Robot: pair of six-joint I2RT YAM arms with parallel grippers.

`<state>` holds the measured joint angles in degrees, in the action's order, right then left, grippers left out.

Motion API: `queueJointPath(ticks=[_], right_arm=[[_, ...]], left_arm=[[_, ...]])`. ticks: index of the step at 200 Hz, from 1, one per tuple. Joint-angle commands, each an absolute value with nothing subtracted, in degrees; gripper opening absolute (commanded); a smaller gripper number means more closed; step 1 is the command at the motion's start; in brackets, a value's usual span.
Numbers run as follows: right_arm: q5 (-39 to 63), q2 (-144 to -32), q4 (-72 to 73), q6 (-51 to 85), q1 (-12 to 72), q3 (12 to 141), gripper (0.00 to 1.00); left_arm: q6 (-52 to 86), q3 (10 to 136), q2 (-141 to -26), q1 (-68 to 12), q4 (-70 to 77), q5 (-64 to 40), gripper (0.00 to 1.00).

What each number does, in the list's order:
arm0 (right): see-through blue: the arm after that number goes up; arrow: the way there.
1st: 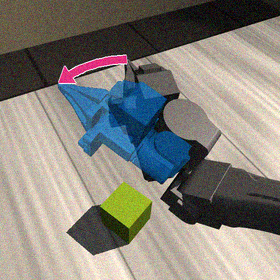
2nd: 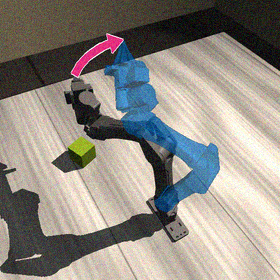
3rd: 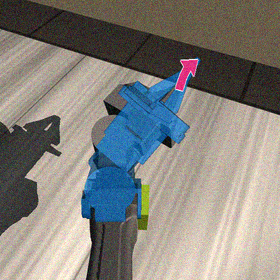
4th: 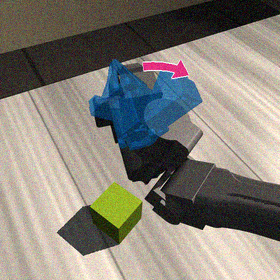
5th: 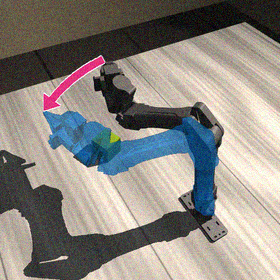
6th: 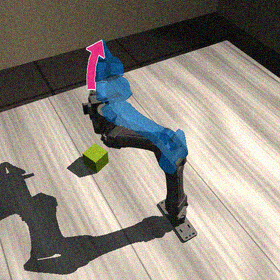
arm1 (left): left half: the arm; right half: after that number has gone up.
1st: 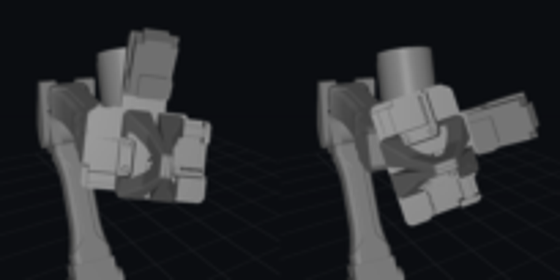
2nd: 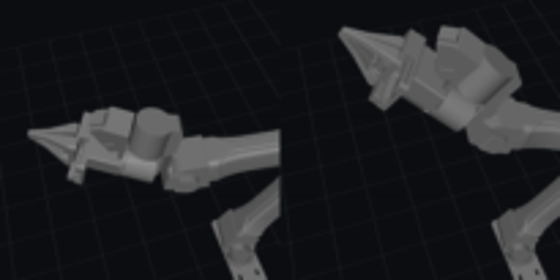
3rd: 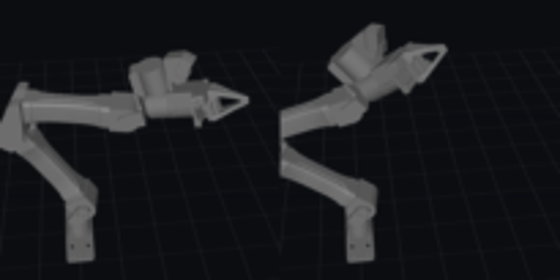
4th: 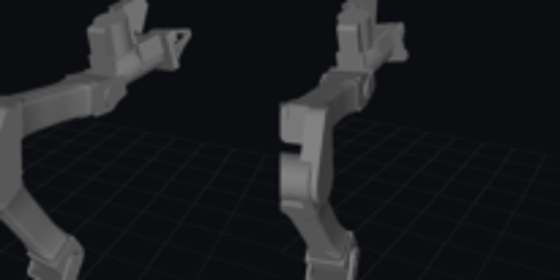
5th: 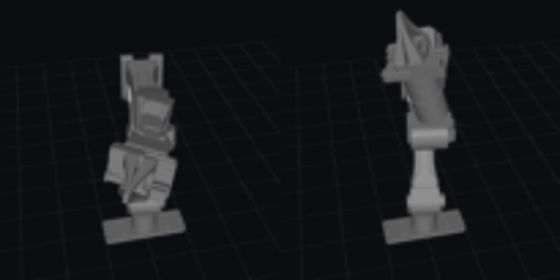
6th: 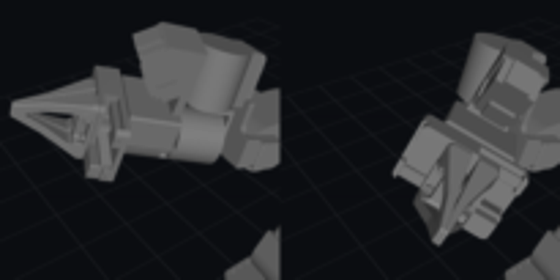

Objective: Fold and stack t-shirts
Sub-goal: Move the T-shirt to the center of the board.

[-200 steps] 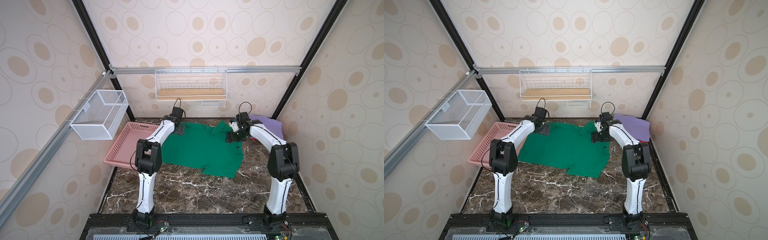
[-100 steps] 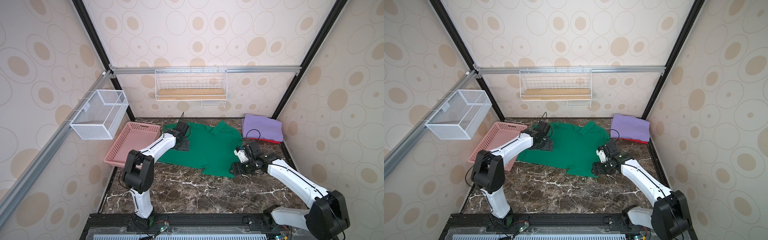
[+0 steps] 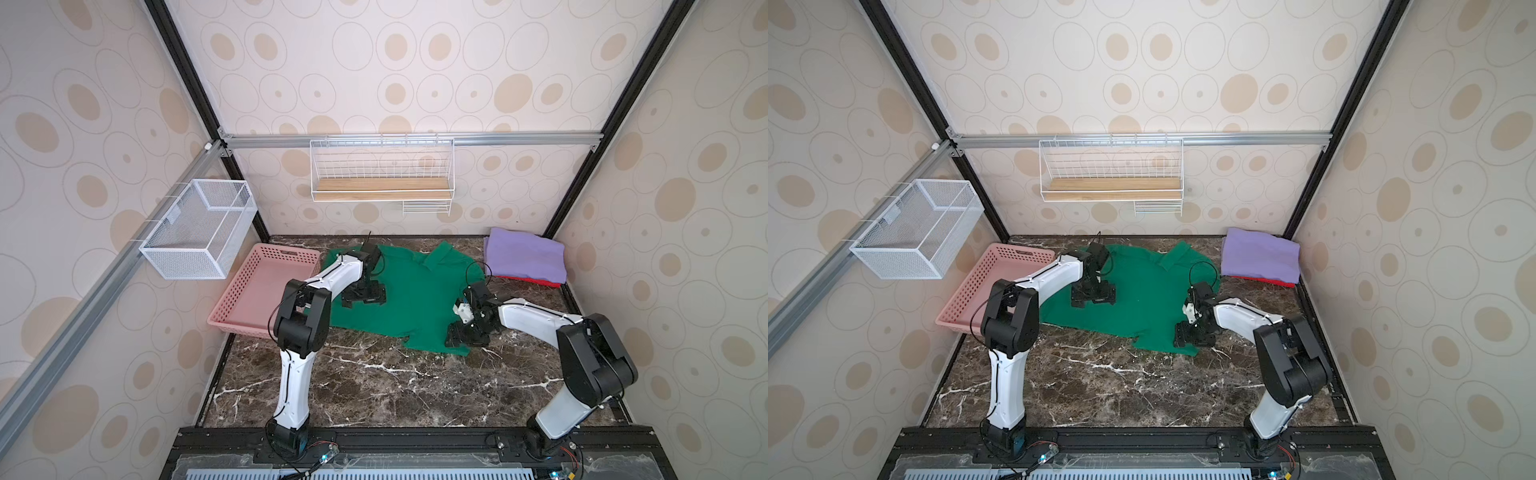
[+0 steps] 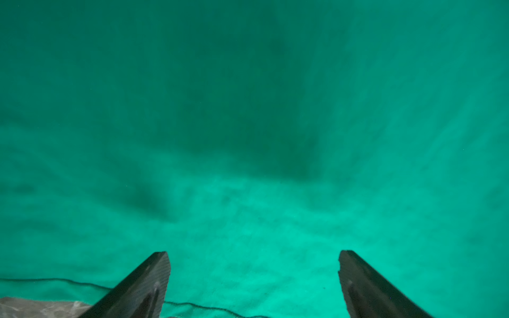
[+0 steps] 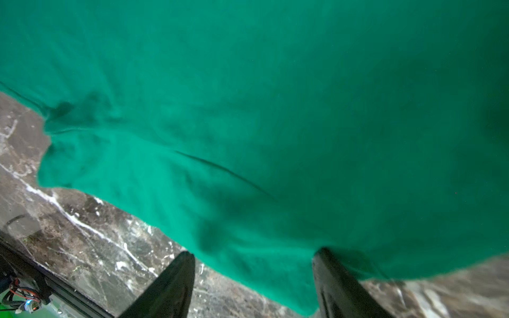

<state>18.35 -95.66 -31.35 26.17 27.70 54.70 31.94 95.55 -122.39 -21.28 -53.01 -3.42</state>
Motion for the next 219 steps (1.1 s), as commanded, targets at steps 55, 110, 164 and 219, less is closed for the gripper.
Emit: queueJointPath(ticks=[55,110,164,219], right_arm=[[18.44,-87.22,-35.16,25.44,22.03,42.89,0.74],[19.02,-74.6,-42.99,26.66,16.7,37.58,0.75],[18.83,-68.79,-50.89,26.65,20.29,47.88,0.75],[21.88,-83.92,-41.85,30.0,23.89,55.1,0.75]], left_arm=[[32.12,70.79,-111.66,-21.31,-50.07,-3.24,0.99],[34.87,61.6,-104.0,-25.15,-49.4,-4.2,0.99],[40.82,70.08,-92.54,-31.68,-57.3,-1.42,0.99],[38.75,84.83,-100.42,-31.64,-61.57,1.54,0.99]])
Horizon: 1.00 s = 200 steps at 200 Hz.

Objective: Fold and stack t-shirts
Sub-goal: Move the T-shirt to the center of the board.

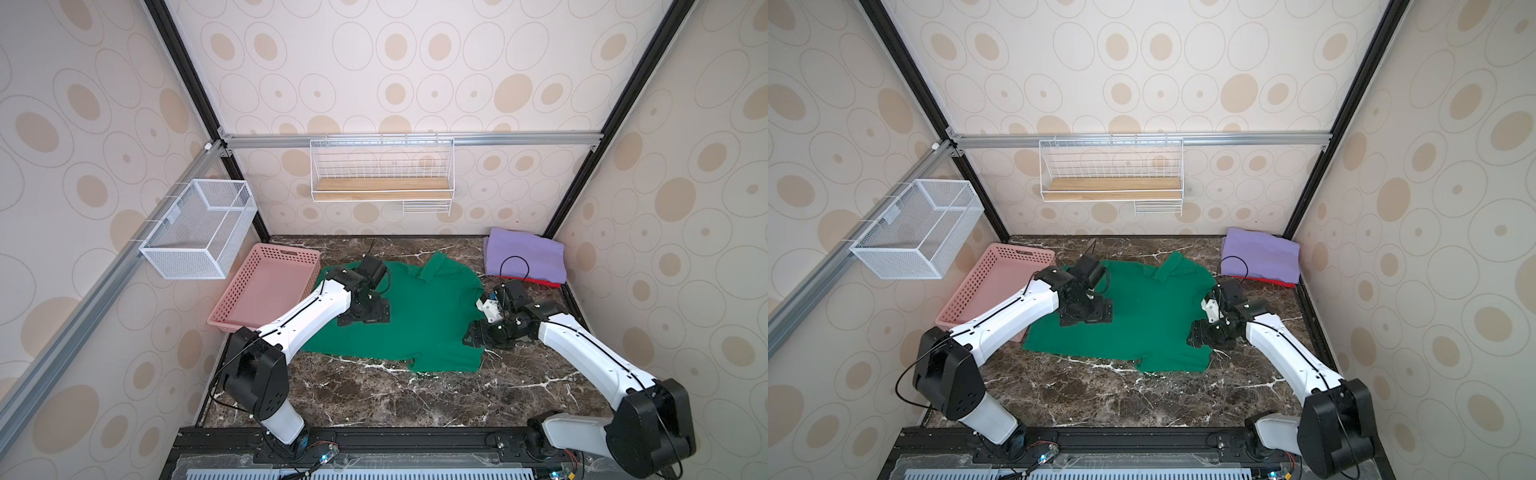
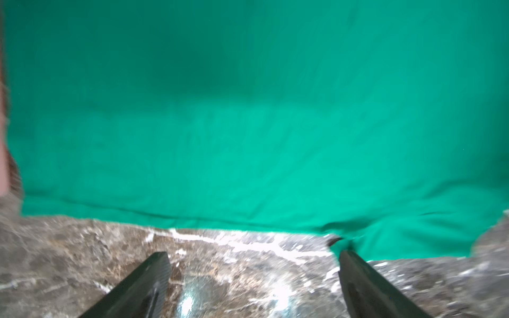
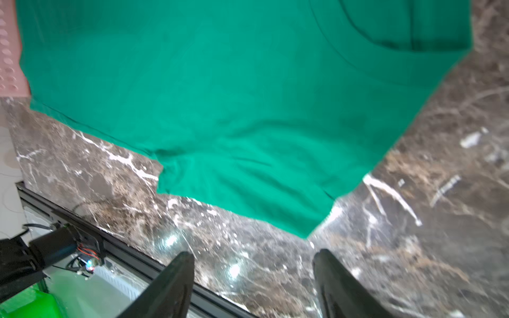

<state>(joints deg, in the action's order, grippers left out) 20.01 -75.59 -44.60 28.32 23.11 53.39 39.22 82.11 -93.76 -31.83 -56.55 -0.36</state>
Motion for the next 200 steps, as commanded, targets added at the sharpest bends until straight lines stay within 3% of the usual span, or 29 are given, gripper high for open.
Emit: queueJointPath(ticks=[1,28,62,110,170,200], right_arm=[[21.88,-84.32,-41.8,29.99,23.94,55.32,0.75],[22.69,-92.96,-40.77,29.63,24.36,58.98,0.75],[23.36,-96.15,-41.0,29.87,24.14,58.12,0.75],[25.25,-94.48,-45.4,33.68,12.28,51.49,0.76],[18.85,-89.65,-58.74,30.3,3.57,53.04,0.77],[16.07,-81.95,-66.91,30.74,-1.44,51.21,0.77]], left_arm=[[38.67,84.91,-100.74,-31.64,-61.59,1.52,0.99],[38.33,84.27,-104.32,-31.72,-60.47,1.08,0.99],[37.99,80.89,-106.92,-31.66,-59.28,0.08,0.99],[37.95,74.31,-105.07,-31.69,-58.28,-0.13,0.99],[42.01,65.15,-100.82,-31.69,-56.07,-2.9,0.99],[44.34,59.22,-95.68,-31.99,-55.44,-4.04,0.99]])
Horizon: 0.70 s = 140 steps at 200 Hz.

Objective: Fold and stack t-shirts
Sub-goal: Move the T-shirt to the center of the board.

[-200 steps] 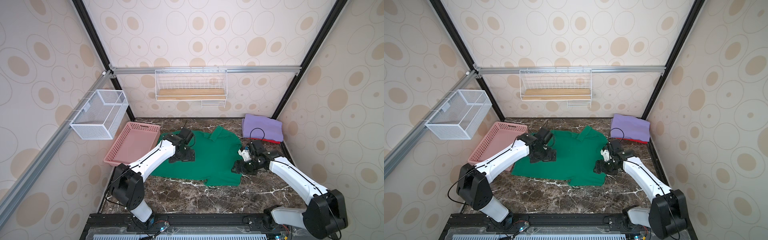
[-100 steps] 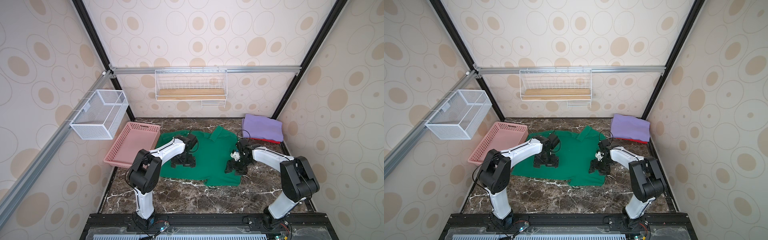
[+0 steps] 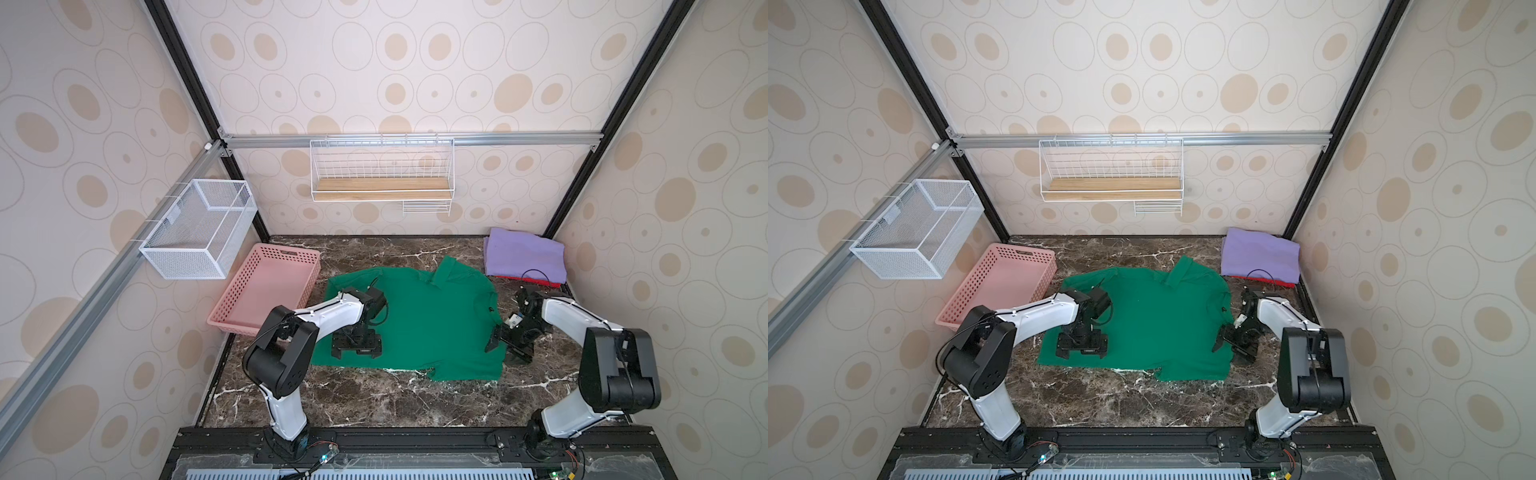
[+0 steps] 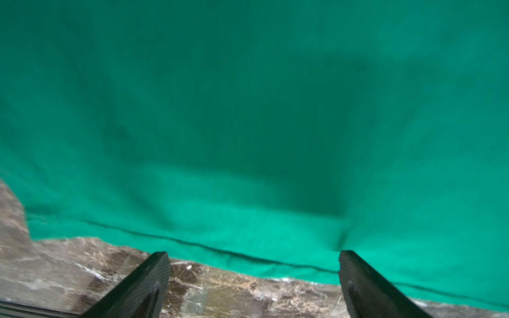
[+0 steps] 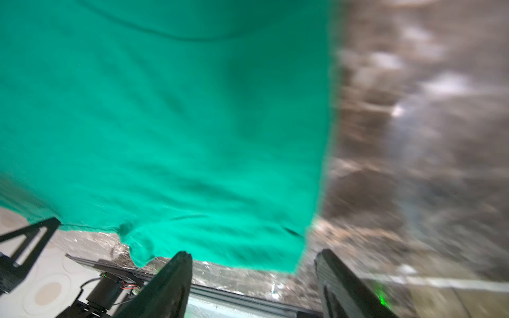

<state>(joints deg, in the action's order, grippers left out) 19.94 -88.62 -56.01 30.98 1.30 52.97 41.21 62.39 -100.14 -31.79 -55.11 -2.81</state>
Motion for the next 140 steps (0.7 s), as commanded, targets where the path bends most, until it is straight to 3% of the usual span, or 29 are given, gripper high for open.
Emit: queueJointPath(ticks=[1,36,71,106,140], right_arm=[[15.9,-81.63,-67.12,30.79,-1.47,51.05,0.77],[12.24,-73.12,-70.47,29.91,-0.6,48.21,0.74],[14.23,-74.23,-68.83,28.7,7.24,56.15,0.72],[17.3,-81.99,-59.19,28.18,18.99,67.91,0.74],[19.88,-99.48,-57.74,27.2,21.55,75.68,0.73]], left_arm=[[44.4,58.97,-95.39,-32.08,-55.45,-4.04,0.99],[48.44,53.38,-86.92,-34.15,-57.82,-3.83,0.99],[47.32,66.08,-81.14,-35.69,-59.63,3.91,0.99],[42.08,84.59,-98.95,-35.52,-59.86,3.28,0.99],[41.71,93.45,-115.42,-35.78,-59.36,-2.81,0.99]])
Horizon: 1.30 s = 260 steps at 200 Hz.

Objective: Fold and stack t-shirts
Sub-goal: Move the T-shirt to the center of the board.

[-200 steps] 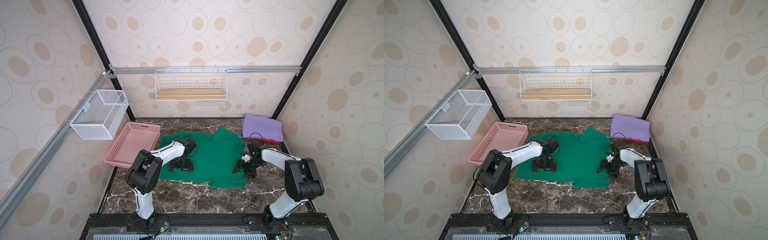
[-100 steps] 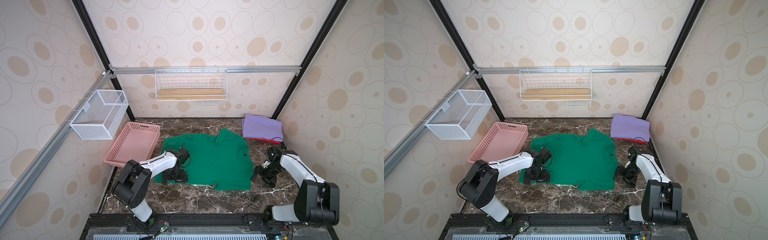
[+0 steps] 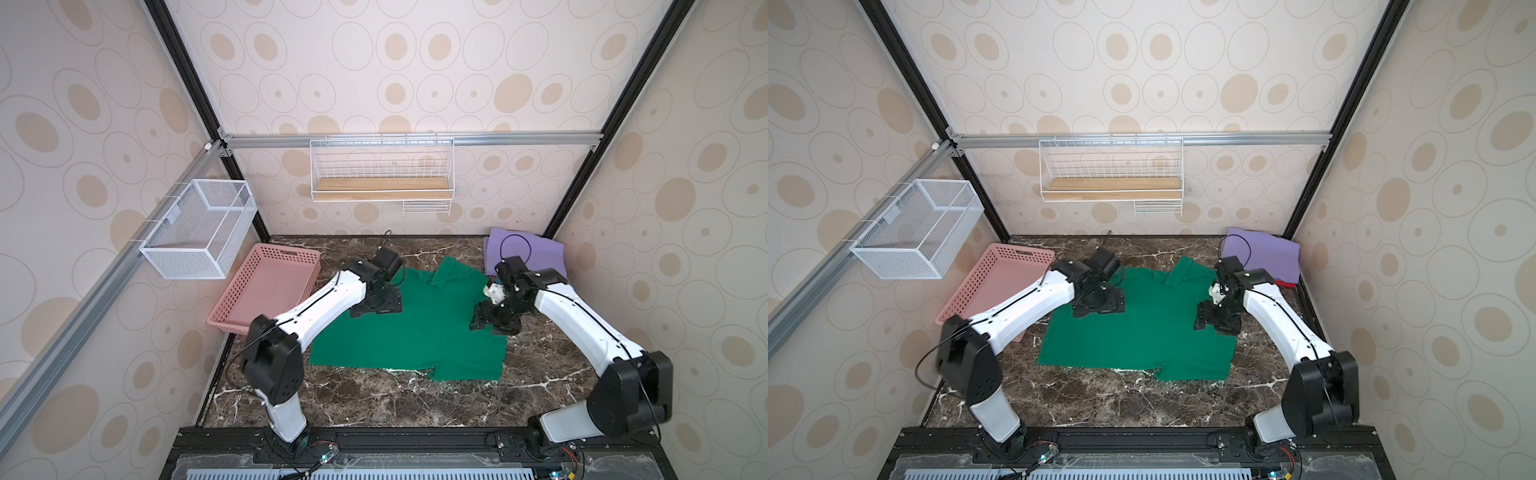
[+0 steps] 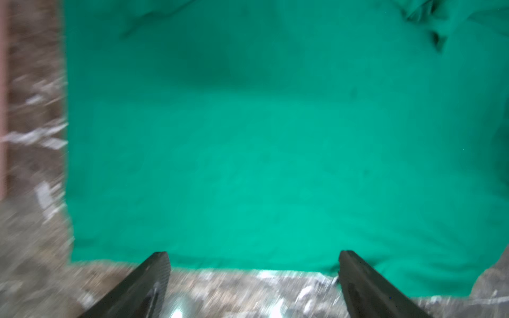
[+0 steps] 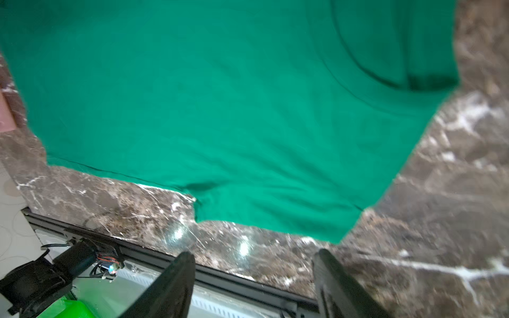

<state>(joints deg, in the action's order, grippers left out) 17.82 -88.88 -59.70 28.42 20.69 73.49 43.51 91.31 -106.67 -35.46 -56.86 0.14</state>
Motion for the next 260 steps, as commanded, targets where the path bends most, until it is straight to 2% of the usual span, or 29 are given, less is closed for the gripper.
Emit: queueJointPath(ticks=[1,51,99,147,190,223,260], right_arm=[[19.87,-99.88,-57.7,27.18,21.54,75.81,0.73],[17.61,-107.92,-54.75,24.7,21.12,73.45,0.73],[20.6,-107.45,-51.35,26.54,16.7,60.5,0.73],[21.64,-98.9,-54.3,26.16,9.67,50.12,0.74],[22.88,-84.11,-63.07,26.36,9.03,45.31,0.74],[20.24,-76.37,-66.81,25.68,9.14,51.67,0.74],[21.56,-86.98,-64.6,27.55,11.68,65.92,0.74]], left_arm=[[41.69,93.57,-115.67,-35.82,-59.3,-2.94,0.99],[40.94,88.98,-118.64,-35.89,-57.85,-4.35,0.99],[41.92,75.94,-113.48,-35.86,-53.88,-5.25,0.99],[45.64,63.51,-105.92,-37.29,-49.82,-7.17,0.99],[51.47,60.15,-99.1,-43.3,-50.89,-8.11,0.99],[54.08,66.79,-94.01,-47.89,-57.71,-7.04,0.99],[45.5,87.59,-97.73,-44.85,-69.31,3.36,0.99]])
